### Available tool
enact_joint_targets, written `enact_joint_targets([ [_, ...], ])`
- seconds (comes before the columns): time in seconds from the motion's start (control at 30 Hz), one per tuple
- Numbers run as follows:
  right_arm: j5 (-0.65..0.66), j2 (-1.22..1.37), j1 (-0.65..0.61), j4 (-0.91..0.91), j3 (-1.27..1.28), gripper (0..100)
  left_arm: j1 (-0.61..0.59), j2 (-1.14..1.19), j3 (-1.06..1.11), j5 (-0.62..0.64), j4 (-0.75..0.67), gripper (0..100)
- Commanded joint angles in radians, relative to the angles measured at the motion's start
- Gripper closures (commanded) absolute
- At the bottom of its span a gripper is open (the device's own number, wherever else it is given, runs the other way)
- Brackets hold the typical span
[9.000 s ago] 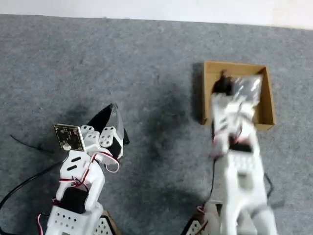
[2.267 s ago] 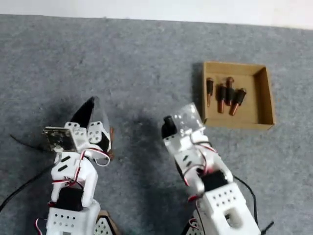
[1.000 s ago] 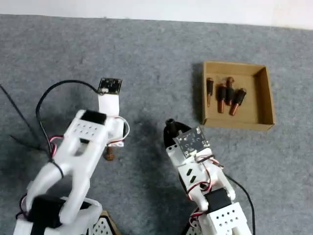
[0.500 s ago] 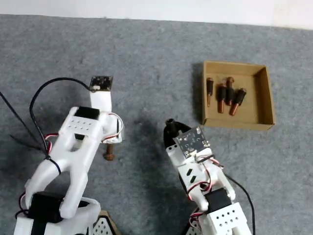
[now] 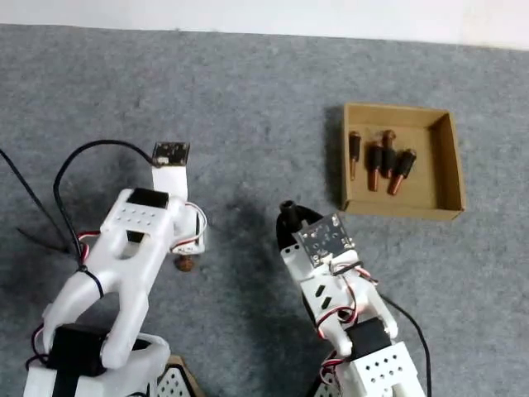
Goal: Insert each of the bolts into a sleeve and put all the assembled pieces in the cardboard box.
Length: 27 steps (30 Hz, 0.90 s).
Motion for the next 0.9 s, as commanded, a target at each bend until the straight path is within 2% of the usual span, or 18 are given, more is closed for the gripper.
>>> enact_joint_targets([
  [0.0,0.012,-0.016,0.008,-0.039,-0.002,99.3,-0.012,-0.001,-0.005,-0.025,-0.002,78],
  [0.13,0.012,-0.016,0.01,-0.039,-0.002,99.3,-0.012,-0.001,0.013,-0.025,-0.009,78],
  [0.3,0.012,-0.016,0.007,-0.039,-0.002,99.3,-0.012,-0.001,0.064,-0.025,-0.109,78],
  [0.87,0.012,-0.016,0.01,-0.039,-0.002,99.3,-0.01,0.001,0.087,-0.025,-0.118,78],
])
